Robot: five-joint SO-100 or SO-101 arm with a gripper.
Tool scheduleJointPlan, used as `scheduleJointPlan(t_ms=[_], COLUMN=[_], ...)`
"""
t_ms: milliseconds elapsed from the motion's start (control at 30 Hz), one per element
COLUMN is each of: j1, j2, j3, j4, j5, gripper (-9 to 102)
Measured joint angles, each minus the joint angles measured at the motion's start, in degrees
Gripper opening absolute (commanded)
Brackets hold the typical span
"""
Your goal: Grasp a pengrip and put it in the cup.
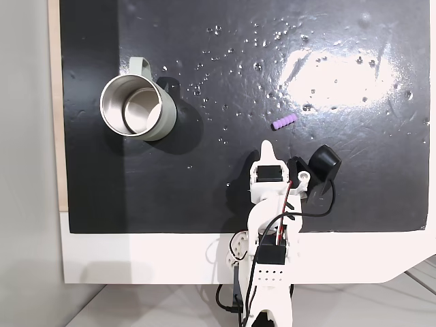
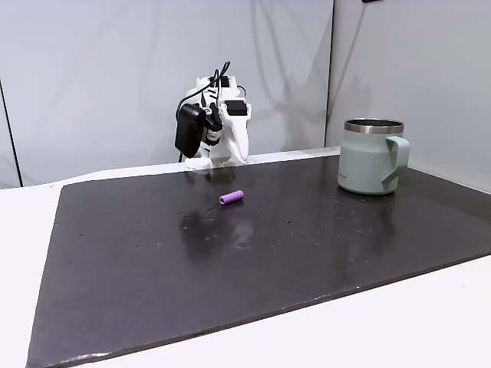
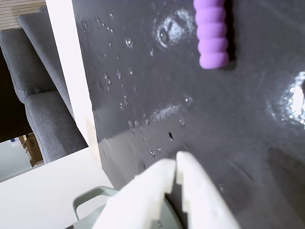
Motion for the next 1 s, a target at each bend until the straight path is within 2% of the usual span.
scheduleJointPlan(t_ms=[433, 633, 800, 1000], j1=[-1.41, -1.49, -0.53, 2.9], j2=[0.0, -0.09, -4.57, -22.24], j3=[0.35, -1.58, -8.96, -24.26], j4=[-0.97, 3.96, 6.94, 7.12], j5=[-2.11, -2.46, -5.27, -9.05], gripper=[0, 0, 1, 2])
